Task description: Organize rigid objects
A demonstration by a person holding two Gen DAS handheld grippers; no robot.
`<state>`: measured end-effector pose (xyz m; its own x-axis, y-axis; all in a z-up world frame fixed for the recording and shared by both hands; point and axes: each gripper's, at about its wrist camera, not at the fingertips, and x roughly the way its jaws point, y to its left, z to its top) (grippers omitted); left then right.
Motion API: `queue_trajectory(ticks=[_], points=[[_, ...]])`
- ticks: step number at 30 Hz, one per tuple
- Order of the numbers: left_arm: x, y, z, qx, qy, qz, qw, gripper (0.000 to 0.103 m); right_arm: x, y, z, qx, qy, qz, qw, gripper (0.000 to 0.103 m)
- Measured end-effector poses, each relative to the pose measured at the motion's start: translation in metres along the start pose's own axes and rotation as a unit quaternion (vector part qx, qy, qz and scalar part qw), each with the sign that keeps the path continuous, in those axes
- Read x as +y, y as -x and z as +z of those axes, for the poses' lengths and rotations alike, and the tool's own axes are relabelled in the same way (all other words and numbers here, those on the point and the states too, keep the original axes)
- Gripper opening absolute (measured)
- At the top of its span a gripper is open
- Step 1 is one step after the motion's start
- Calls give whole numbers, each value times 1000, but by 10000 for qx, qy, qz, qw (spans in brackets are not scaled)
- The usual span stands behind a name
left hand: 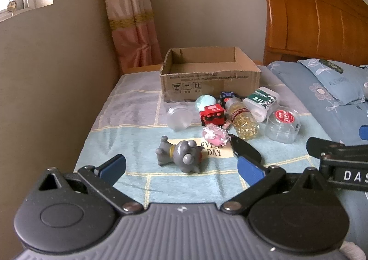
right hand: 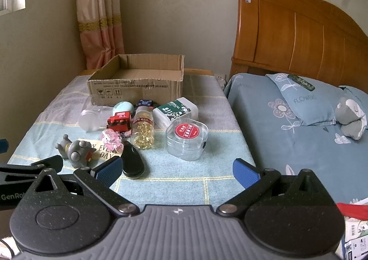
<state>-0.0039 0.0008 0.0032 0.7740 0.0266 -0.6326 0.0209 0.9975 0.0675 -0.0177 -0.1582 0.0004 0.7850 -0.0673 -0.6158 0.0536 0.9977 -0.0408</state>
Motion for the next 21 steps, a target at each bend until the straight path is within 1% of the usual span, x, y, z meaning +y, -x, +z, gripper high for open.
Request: queue_trajectory(ticks=[5, 11, 14, 17, 19, 21], points=[[1, -8, 1, 5, 21, -120, 9999, 102, -2, -5, 2, -21, 10, 91, 10000, 103], [6, -22, 3, 54, 56, -385, 9992, 102, -3, -18, 7, -67, 71, 233, 9997, 103], [9, -34, 5, 110, 62, -462, 9989, 102, -5, -25, 7, -132, 128, 383, 9991, 103], [13, -51, 4, 296, 18, -466, 9985, 102, -11, -35, 6, -219, 207, 663, 9973, 103], [18, -62, 2, 407, 19, -449, 9982, 102, -18, -46, 5, -203, 240, 711, 9970, 103], [24, -71, 1, 517, 21, -546, 9972, 102, -23, -57, 4, -150, 335, 706, 9968, 103]])
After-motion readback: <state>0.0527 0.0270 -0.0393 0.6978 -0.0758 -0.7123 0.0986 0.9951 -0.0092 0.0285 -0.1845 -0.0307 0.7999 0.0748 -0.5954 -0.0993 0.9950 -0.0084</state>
